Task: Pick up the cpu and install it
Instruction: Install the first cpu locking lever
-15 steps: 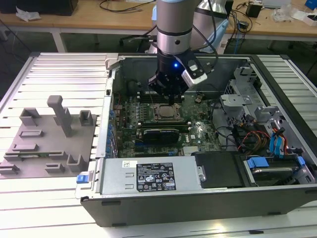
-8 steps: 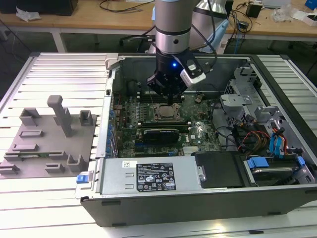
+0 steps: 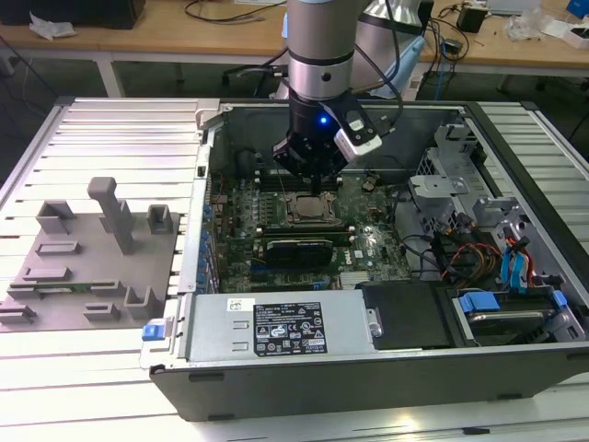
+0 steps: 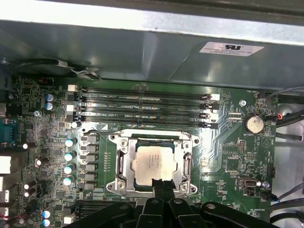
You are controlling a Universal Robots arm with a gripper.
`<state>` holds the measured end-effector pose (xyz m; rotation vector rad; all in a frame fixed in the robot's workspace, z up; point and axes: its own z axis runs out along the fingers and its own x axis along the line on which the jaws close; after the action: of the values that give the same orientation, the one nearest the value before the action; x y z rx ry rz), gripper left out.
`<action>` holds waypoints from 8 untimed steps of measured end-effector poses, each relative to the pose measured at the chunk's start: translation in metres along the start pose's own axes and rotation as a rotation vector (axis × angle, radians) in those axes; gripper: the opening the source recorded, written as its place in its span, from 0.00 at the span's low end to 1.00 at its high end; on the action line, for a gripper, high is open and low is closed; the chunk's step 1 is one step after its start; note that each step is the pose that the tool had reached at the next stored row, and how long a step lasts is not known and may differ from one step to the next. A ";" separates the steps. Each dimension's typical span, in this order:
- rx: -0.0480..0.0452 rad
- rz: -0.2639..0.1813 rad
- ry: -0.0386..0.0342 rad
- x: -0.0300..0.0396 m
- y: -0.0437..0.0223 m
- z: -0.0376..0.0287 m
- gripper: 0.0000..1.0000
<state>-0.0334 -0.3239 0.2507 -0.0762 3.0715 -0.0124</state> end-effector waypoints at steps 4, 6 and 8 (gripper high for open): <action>0.0000 0.000 0.0000 0.0003 0.0000 0.0000 0.11; 0.0000 0.000 0.0001 0.0030 0.0001 -0.0003 0.11; 0.0000 0.000 0.0000 0.0084 0.0004 -0.0006 0.11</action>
<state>-0.0419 -0.3239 0.2507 -0.0762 3.0716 -0.0124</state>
